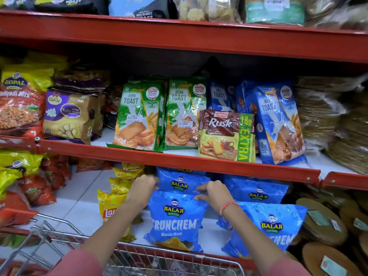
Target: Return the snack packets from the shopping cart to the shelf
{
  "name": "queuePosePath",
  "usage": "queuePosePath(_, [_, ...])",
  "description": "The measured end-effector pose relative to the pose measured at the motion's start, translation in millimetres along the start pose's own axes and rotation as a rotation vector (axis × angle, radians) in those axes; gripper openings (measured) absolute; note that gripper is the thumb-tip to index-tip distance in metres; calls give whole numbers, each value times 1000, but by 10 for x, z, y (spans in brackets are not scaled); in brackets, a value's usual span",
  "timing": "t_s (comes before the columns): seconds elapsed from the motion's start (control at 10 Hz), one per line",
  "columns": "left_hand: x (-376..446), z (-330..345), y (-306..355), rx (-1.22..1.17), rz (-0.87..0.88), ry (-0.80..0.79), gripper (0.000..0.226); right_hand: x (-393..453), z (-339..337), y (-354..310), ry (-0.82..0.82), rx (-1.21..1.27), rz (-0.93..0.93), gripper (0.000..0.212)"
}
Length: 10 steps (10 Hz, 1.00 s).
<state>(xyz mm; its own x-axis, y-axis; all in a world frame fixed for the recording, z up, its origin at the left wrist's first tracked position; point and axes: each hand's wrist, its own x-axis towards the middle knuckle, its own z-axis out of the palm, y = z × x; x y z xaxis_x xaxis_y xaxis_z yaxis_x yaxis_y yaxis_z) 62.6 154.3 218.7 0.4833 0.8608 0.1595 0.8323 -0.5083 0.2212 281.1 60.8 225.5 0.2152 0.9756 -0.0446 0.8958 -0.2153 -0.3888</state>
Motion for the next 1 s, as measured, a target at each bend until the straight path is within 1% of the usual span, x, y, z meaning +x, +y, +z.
queuePosePath(0.1, [-17,9,431,-152,75,12,32,-137,-197,323,23,-7,12,42])
queuePosePath(0.2, [-9,97,954,-238,153,-36,34,-300,-423,747,26,-26,49,48])
queuePosePath(0.3, [28,254,1498,-238,235,-103,36,-455,-626,1187,10,-74,103,50])
queuePosePath(0.4, [50,460,1947,-229,233,-190,39,-609,-798,1569,-7,-138,162,50])
queuePosePath(0.5, [48,657,2178,-243,143,-225,36,-733,-885,1877,-23,-157,217,46])
queuePosePath(0.6, [58,724,2231,-261,56,-212,22,-798,-870,2019,2,-126,247,38])
queuePosePath(0.7, [106,715,2155,-246,13,-178,17,-793,-792,1979,25,-102,223,34])
queuePosePath(0.8, [153,691,2050,-271,-21,-202,16,-770,-715,1922,42,-63,223,32])
queuePosePath(0.9, [123,679,2062,-299,1,-223,18,-787,-662,1914,58,-50,245,30])
queuePosePath(1.0, [51,629,2098,-291,1,-209,28,-835,-675,1870,94,-36,284,34])
